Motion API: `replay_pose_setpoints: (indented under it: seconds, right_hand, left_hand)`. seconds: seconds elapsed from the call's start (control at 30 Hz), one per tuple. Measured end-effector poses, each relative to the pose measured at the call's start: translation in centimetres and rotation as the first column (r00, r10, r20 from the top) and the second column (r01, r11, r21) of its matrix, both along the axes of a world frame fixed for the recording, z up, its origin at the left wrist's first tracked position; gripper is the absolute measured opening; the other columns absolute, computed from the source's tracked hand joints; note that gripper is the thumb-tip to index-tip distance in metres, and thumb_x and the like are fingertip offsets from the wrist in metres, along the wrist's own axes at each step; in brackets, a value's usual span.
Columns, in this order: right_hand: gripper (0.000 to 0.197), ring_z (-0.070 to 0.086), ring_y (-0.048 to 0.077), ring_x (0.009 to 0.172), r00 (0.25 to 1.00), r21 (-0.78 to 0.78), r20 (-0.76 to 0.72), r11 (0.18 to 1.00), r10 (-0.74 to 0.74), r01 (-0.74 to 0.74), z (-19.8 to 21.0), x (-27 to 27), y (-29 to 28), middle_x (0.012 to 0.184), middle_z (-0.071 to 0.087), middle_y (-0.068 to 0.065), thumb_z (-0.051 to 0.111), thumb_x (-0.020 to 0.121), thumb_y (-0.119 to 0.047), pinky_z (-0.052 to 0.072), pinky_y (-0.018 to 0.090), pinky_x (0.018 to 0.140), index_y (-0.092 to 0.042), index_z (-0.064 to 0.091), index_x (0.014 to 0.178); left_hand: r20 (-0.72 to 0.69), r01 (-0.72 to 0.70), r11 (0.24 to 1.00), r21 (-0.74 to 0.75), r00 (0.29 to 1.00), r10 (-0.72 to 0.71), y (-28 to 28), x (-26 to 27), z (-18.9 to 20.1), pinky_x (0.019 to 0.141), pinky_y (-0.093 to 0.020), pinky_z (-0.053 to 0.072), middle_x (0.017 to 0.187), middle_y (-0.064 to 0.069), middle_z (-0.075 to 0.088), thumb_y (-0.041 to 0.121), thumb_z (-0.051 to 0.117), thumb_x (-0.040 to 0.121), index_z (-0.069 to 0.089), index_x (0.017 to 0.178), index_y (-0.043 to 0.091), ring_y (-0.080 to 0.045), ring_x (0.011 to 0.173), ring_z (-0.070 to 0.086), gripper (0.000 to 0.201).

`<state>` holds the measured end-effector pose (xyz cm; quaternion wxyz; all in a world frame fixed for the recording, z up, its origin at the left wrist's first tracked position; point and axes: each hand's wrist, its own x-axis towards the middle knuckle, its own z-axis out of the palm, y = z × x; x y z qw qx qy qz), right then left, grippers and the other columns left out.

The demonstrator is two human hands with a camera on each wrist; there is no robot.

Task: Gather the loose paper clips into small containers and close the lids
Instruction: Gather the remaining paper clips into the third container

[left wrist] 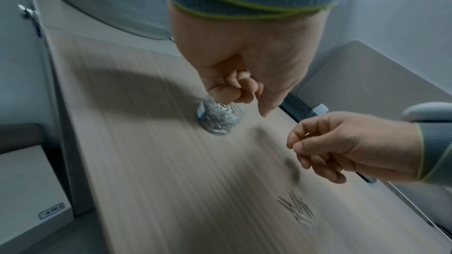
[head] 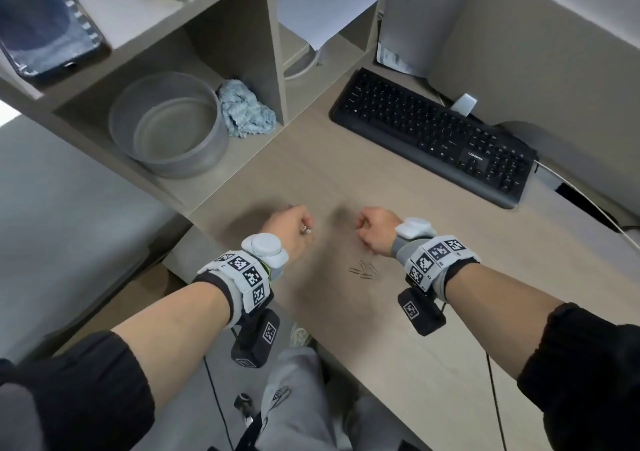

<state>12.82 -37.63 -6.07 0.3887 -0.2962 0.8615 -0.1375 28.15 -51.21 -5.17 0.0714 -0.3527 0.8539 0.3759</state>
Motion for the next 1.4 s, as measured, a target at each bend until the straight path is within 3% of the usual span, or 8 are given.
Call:
replay_pose_setpoints:
  seconds: [0.1, 0.27, 0.47, 0.77, 0.87, 0.97, 1.2, 1.4]
  right_hand:
    - [0.012, 0.062, 0.025, 0.072, 0.996, 0.095, -0.047, 0.993, 0.071, -0.066, -0.5, -0.3, 2.8, 0.087, 0.070, 0.005, 0.056, 0.086, -0.011, 0.054, 0.032, 0.072, -0.022, 0.060, 0.085]
    - [0.011, 0.063, 0.027, 0.086, 0.983, 0.149, -0.066, 0.975, 0.174, -0.163, -1.7, 1.1, 5.7, 0.097, 0.068, 0.005, 0.064, 0.084, -0.026, 0.051, 0.033, 0.074, -0.021, 0.058, 0.092]
    - [0.039, 0.063, 0.034, 0.099, 0.960, 0.174, -0.108, 0.955, 0.260, -0.239, -3.2, 2.4, 6.7, 0.115, 0.063, 0.013, 0.059, 0.090, -0.032, 0.047, 0.034, 0.074, -0.012, 0.051, 0.122]
    - [0.021, 0.063, 0.033, 0.086, 0.974, 0.153, -0.047, 0.965, 0.222, -0.213, -2.8, 2.7, 6.5, 0.102, 0.067, 0.011, 0.050, 0.088, -0.022, 0.052, 0.035, 0.072, -0.015, 0.060, 0.106]
    - [0.005, 0.063, 0.033, 0.084, 0.970, 0.154, -0.024, 0.960, 0.241, -0.235, -2.0, 2.7, 6.5, 0.097, 0.065, 0.009, 0.053, 0.087, -0.016, 0.050, 0.034, 0.069, -0.021, 0.053, 0.086]
    - [0.031, 0.055, 0.029, 0.077, 0.971, 0.133, 0.017, 0.962, 0.238, -0.238, -1.8, 2.7, 6.5, 0.087, 0.056, 0.003, 0.054, 0.086, -0.016, 0.042, 0.033, 0.064, -0.031, 0.036, 0.066]
    - [0.025, 0.055, 0.028, 0.068, 0.970, 0.118, 0.066, 0.963, 0.234, -0.241, -2.7, 2.5, 6.1, 0.075, 0.054, -0.002, 0.054, 0.077, -0.020, 0.043, 0.032, 0.060, -0.033, 0.037, 0.064]
    - [0.016, 0.056, 0.030, 0.072, 0.992, 0.073, 0.060, 0.991, 0.112, -0.116, -2.6, 1.0, 6.2, 0.080, 0.063, 0.004, 0.055, 0.074, -0.023, 0.046, 0.035, 0.064, -0.022, 0.041, 0.066]
  left_hand:
    - [0.052, 0.157, 0.987, 0.035, 0.986, -0.158, 2.2, -0.7, -1.2, 0.078, -0.027, 0.045, 0.096, 0.004, 0.053, 0.021, 0.072, 0.081, 0.062, 0.101, 0.018, -0.019, 0.088, 0.055, 0.023]
    - [0.204, 0.349, 0.935, 0.059, 0.913, -0.353, 6.6, -1.8, -4.0, 0.095, -0.034, 0.045, 0.120, -0.002, 0.056, 0.024, 0.067, 0.083, 0.051, 0.123, 0.027, -0.024, 0.123, 0.051, 0.044]
    - [0.206, 0.429, 0.903, 0.015, 0.883, -0.423, 7.8, -2.5, -4.3, 0.083, -0.041, 0.053, 0.115, -0.002, 0.049, 0.014, 0.054, 0.084, 0.049, 0.126, 0.036, -0.032, 0.099, 0.061, 0.047]
    - [0.215, 0.438, 0.898, -0.035, 0.881, -0.421, 7.3, -3.6, -4.8, 0.080, -0.034, 0.051, 0.110, 0.002, 0.054, 0.012, 0.057, 0.083, 0.061, 0.112, 0.029, -0.026, 0.099, 0.061, 0.034]
    - [0.262, 0.456, 0.889, -0.034, 0.863, -0.432, 7.2, -4.2, -4.6, 0.076, -0.034, 0.050, 0.109, -0.001, 0.054, 0.011, 0.058, 0.084, 0.065, 0.100, 0.022, -0.029, 0.094, 0.061, 0.021]
    - [0.306, 0.472, 0.881, -0.035, 0.844, -0.440, 7.1, -4.2, -4.5, 0.077, -0.037, 0.052, 0.108, -0.001, 0.052, 0.012, 0.058, 0.085, 0.066, 0.093, 0.022, -0.030, 0.090, 0.062, 0.015]
    - [0.361, 0.501, 0.864, -0.046, 0.815, -0.453, 6.8, -3.4, -5.6, 0.064, -0.034, 0.040, 0.108, -0.004, 0.050, 0.014, 0.057, 0.086, 0.058, 0.099, 0.019, -0.034, 0.085, 0.059, 0.014]
    - [0.277, 0.471, 0.879, -0.078, 0.857, -0.435, 5.9, -2.4, -5.6, 0.071, -0.041, 0.052, 0.108, -0.003, 0.048, 0.015, 0.059, 0.090, 0.058, 0.098, 0.019, -0.032, 0.080, 0.061, 0.009]
